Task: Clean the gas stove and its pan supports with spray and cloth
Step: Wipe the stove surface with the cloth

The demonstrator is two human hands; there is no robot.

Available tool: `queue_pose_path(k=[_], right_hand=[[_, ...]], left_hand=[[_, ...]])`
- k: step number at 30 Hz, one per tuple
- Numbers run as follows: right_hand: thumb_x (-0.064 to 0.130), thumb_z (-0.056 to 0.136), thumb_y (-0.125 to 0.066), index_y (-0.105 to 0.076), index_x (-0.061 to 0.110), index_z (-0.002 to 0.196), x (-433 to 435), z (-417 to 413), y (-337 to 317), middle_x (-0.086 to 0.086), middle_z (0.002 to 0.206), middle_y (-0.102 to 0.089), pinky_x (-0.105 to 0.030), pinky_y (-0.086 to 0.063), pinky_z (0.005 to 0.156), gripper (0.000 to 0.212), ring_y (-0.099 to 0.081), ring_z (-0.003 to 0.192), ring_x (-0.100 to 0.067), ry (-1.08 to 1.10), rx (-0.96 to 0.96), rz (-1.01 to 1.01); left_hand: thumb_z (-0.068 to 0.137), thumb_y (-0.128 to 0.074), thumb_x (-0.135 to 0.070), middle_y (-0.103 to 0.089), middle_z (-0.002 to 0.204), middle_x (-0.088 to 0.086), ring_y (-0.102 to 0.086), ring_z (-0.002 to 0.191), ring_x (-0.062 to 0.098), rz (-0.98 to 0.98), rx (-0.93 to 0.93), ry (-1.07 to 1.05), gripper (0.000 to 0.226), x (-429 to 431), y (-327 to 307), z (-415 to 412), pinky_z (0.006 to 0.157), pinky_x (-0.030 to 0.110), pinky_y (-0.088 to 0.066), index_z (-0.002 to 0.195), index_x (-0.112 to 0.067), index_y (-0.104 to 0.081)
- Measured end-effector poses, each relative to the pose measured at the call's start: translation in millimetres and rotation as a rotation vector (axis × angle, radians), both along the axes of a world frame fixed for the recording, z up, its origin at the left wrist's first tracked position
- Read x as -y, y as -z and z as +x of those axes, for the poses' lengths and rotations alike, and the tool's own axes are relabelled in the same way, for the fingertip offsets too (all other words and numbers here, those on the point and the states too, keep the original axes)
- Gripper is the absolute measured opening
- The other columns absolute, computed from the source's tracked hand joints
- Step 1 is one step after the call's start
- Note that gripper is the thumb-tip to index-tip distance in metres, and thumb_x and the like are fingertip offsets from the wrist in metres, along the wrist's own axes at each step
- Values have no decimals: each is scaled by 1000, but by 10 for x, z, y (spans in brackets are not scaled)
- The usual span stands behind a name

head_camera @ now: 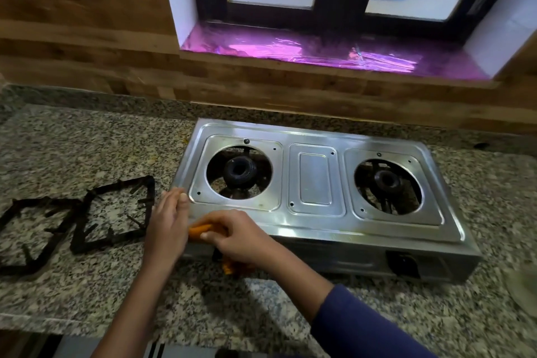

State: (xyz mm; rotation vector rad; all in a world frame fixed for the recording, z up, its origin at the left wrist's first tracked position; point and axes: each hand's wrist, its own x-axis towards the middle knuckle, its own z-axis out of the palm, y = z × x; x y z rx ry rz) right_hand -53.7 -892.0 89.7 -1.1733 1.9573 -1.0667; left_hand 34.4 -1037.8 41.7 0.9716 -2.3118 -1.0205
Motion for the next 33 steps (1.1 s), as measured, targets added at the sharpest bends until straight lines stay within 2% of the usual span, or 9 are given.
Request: queue_pose_path(k=[4,8,13,16,21,24,27,31,33], right_hand=[[12,92,-63,-68,10,115,-135,-36,-25,2,101,-66,-29,-49,87,24,-60,93,-10,62,124,-34],[11,91,-66,-70,13,109,-429,-403,-89,0,100,-69,-20,-50,81,19,-62,89,-7,351,191,-82],[14,93,-60,-67,24,87,-490,-718,-189,-14,84,-74,-41,-59,76,14,-73,76,-29,691,288,-66],[21,90,-64,-68,22,85,-222,-570,-39,-4,77,-73,-32,-61,71,7,-71,70,-19,714,269,17],[16,92,-61,-72,15,96,499,41,92,-6,95,-73,-22,-51,66,12,-68,86,-21,545,142,-23],[11,91,-60,-70,11,110,831,354,70,-8,107,-71,-28,-49,83,21,-64,100,-21,389,33,-32],[4,88,-60,-69,8,111,915,529,77,-12,105,-69,-37,-52,83,25,-62,97,-26,185,-92,-62],[5,84,-63,-70,6,105,651,449,23,-13,95,-70,-31,-46,70,22,-62,85,-28,-176,-267,31],[7,86,-63,-70,5,103,355,324,-1,-13,94,-70,-34,-48,69,18,-62,84,-28,-271,-296,138]], left_hand=[[91,-22,-63,-53,137,12,-48,127,30,100,-59,-13,76,30,3,-1,104,45,-40,135,-9,-53],[88,-19,-70,-55,136,7,-53,120,24,245,-135,-75,77,64,-5,61,95,38,-44,134,-19,-54],[97,-19,-63,-57,132,6,-55,117,23,429,-204,-173,66,75,-57,153,90,33,-42,135,-22,-54],[94,-17,-64,-57,129,5,-55,114,21,541,-226,-199,69,123,-26,216,93,35,-44,135,-22,-53],[97,-15,-61,-50,141,7,-46,131,21,653,-283,-258,72,270,-7,275,106,33,-35,138,-13,-49],[95,-12,-62,-48,142,9,-44,132,22,655,-278,-243,77,387,-34,353,110,35,-32,140,-11,-47],[81,-12,-74,-52,137,7,-47,128,21,629,-269,-229,91,472,-91,435,112,39,-33,137,-15,-51],[69,-13,-92,-55,137,3,-50,126,20,577,-259,-276,104,530,-128,465,102,34,-35,131,-22,-58],[80,-13,-85,-55,138,5,-49,127,26,509,-213,-292,93,461,-160,370,97,35,-35,130,-23,-60]])
